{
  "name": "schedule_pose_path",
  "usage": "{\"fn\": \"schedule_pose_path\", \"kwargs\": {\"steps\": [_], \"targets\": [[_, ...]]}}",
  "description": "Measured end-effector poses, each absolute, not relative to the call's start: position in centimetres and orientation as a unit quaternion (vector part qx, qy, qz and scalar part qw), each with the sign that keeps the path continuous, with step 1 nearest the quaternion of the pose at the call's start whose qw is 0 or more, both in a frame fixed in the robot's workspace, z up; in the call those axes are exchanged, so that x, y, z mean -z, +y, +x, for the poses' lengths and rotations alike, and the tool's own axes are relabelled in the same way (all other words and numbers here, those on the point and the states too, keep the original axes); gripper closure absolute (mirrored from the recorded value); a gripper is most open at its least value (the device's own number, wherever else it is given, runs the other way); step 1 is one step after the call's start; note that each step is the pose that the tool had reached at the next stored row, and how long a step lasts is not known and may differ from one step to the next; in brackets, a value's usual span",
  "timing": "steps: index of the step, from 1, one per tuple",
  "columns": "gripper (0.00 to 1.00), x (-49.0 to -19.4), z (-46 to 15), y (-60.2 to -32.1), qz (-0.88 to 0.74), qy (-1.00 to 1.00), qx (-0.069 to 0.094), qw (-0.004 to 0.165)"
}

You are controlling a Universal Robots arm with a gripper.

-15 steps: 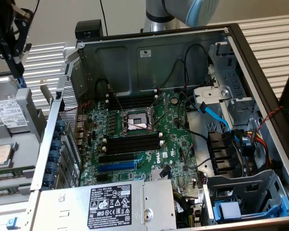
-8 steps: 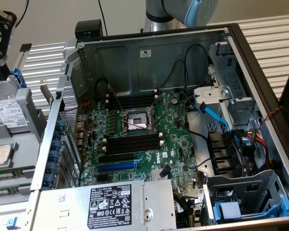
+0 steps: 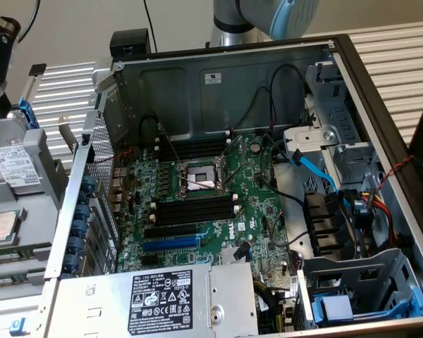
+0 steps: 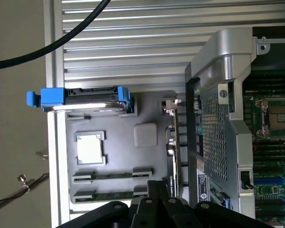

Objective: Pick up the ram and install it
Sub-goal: 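Reach for the ram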

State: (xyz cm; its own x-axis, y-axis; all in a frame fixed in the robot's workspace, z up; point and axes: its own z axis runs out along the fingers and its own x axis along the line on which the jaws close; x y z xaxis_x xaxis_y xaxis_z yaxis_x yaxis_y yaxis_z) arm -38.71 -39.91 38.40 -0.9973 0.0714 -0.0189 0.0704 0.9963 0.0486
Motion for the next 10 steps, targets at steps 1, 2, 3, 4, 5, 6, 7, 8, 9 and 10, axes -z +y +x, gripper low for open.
{"fn": "schedule_pose_path", "kwargs": {"steps": [1, 2, 3, 4, 5, 6, 7, 8, 9, 10], "targets": [[0.89, -38.4, -38.9, -39.9, 0.035, 0.999, -0.024, 0.010], [0.89, -38.4, -39.1, -39.9, 0.035, 0.999, -0.024, 0.010], [0.89, -38.4, -39.3, -39.9, 0.035, 0.999, -0.024, 0.010], [0.89, -38.4, -39.5, -39.9, 0.035, 0.999, -0.024, 0.010], [0.89, -38.4, -39.7, -39.9, 0.035, 0.999, -0.024, 0.010], [0.89, -38.4, -39.9, -39.9, 0.035, 0.999, -0.024, 0.010], [0.89, -38.4, -40.1, -39.9, 0.035, 0.999, -0.024, 0.010], [0.89, -38.4, -40.3, -39.9, 0.035, 0.999, -0.024, 0.010], [0.89, -38.4, -40.5, -39.9, 0.035, 0.999, -0.024, 0.010], [0.89, -38.4, -40.8, -39.9, 0.035, 0.999, -0.024, 0.010]]}}
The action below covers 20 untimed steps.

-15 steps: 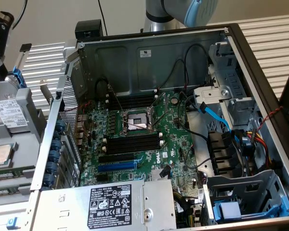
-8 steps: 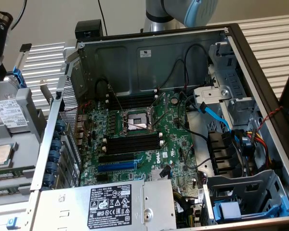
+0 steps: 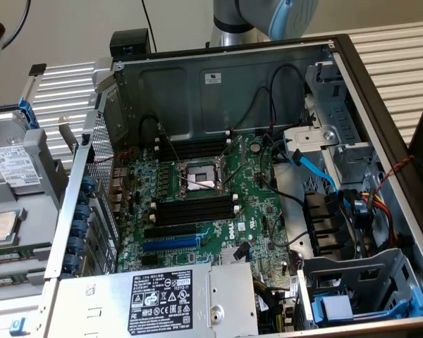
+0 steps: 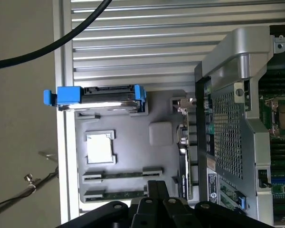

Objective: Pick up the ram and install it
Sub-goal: 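Reach for the ram, then pick up the ram and move it above insertion slot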

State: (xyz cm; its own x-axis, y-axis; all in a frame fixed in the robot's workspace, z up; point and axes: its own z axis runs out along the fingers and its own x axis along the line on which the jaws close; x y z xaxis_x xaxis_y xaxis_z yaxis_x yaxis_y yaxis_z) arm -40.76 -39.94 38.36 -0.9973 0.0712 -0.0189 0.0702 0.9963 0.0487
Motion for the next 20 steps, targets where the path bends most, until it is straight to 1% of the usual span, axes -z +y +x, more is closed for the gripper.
{"fn": "schedule_pose_path", "kwargs": {"steps": [20], "targets": [[0.89, -38.3, -42.0, -40.0, 0.035, 0.999, -0.024, 0.010]]}}
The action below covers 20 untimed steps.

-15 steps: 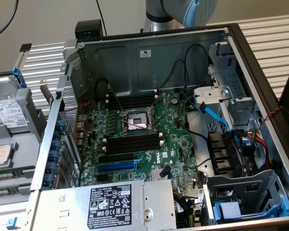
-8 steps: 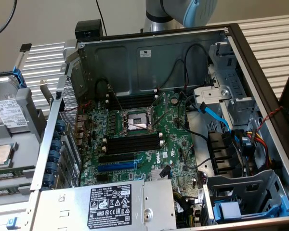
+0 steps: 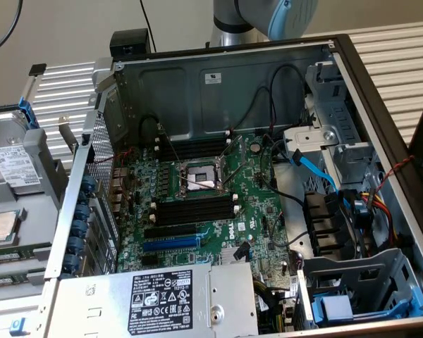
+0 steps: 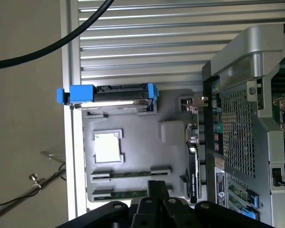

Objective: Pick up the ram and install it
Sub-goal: 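Pick up the ram and move it above insertion slot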

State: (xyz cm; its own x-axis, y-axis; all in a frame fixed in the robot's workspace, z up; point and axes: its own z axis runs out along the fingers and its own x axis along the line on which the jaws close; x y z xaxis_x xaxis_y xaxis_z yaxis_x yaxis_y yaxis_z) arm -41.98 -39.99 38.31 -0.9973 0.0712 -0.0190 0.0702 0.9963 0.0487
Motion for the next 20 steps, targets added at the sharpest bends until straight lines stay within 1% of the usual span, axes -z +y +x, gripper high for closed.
{"fn": "schedule_pose_path", "kwargs": {"steps": [13, 20], "targets": [[0.89, -38.2, -42.0, -40.3, 0.035, 0.999, -0.024, 0.010], [0.89, -37.0, -42.0, -41.3, 0.035, 0.999, -0.024, 0.010]]}}
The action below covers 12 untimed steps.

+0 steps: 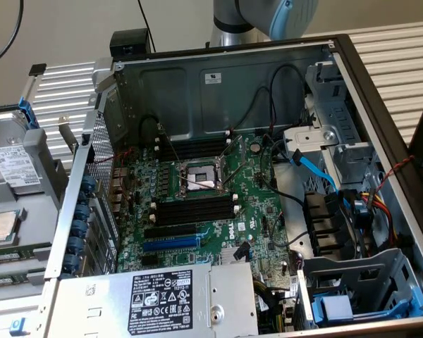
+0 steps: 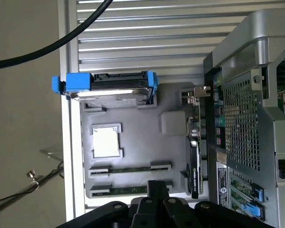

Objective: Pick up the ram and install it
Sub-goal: 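Pick up the ram and move it above insertion slot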

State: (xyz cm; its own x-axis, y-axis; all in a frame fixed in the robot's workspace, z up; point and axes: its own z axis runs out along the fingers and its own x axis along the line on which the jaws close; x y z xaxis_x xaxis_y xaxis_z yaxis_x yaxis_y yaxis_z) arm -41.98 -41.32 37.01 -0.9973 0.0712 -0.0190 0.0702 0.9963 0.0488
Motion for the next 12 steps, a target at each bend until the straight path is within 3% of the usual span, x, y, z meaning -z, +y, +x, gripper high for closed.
{"fn": "schedule_pose_path", "kwargs": {"steps": [12], "targets": [[0.89, -34.8, -42.0, -42.6, 0.035, 0.999, -0.024, 0.010]]}}
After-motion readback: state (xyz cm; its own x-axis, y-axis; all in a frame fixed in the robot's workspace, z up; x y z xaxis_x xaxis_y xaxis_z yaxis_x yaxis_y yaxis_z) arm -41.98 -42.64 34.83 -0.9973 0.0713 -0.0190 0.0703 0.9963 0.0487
